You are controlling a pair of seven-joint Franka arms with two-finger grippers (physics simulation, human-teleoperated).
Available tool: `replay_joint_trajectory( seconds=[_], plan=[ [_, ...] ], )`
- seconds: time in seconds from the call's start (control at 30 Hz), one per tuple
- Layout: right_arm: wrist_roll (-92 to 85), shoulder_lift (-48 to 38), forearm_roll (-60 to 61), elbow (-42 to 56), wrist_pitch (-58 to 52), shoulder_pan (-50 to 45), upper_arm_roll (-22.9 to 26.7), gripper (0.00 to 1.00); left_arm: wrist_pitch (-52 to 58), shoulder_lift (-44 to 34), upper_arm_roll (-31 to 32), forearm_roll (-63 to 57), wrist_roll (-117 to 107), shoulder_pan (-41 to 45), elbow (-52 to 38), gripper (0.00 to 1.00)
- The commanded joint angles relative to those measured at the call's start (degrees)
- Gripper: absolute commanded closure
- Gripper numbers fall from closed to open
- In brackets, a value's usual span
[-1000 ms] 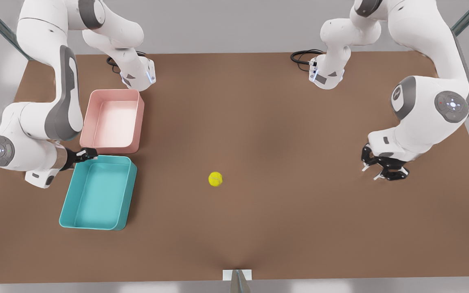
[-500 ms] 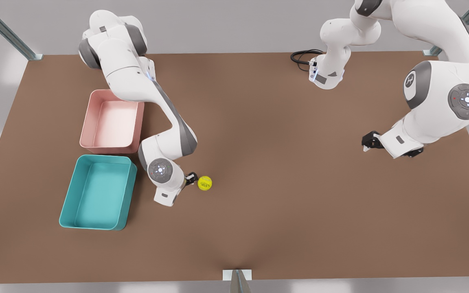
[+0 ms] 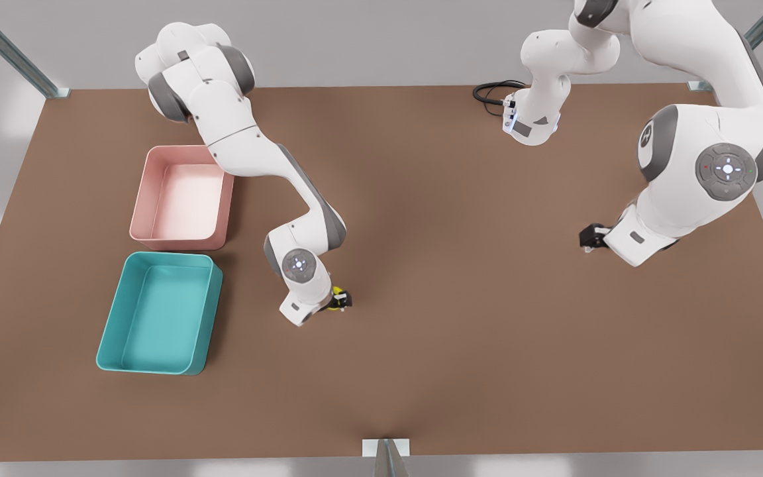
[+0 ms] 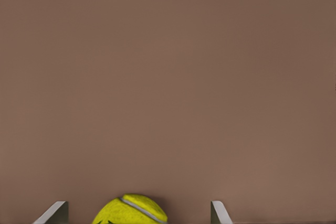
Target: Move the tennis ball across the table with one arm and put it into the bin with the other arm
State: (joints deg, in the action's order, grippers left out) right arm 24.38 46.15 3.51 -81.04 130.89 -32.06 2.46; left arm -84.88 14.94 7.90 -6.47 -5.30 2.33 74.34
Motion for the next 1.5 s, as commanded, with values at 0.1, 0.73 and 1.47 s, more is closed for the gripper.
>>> replay_joint_trajectory(
  seconds=[0.1,0.73,1.47],
  plan=[
    [18.51,-0.36,-0.96,-1.75,3.24,-0.37,0.0,0.0,-3.97,-7.21,1.24,2.08,-11.66,-1.19,9.6,0.0],
    [17.9,-0.19,-2.1,-5.0,3.59,-1.34,0.0,0.0,-2.74,-3.25,1.15,2.25,-11.75,-1.45,9.24,0.0],
    [16.31,2.27,-2.54,-4.39,4.91,-2.22,0.0,0.25,-2.66,-3.25,1.24,2.16,-11.93,-1.28,9.16,0.0]
  ],
)
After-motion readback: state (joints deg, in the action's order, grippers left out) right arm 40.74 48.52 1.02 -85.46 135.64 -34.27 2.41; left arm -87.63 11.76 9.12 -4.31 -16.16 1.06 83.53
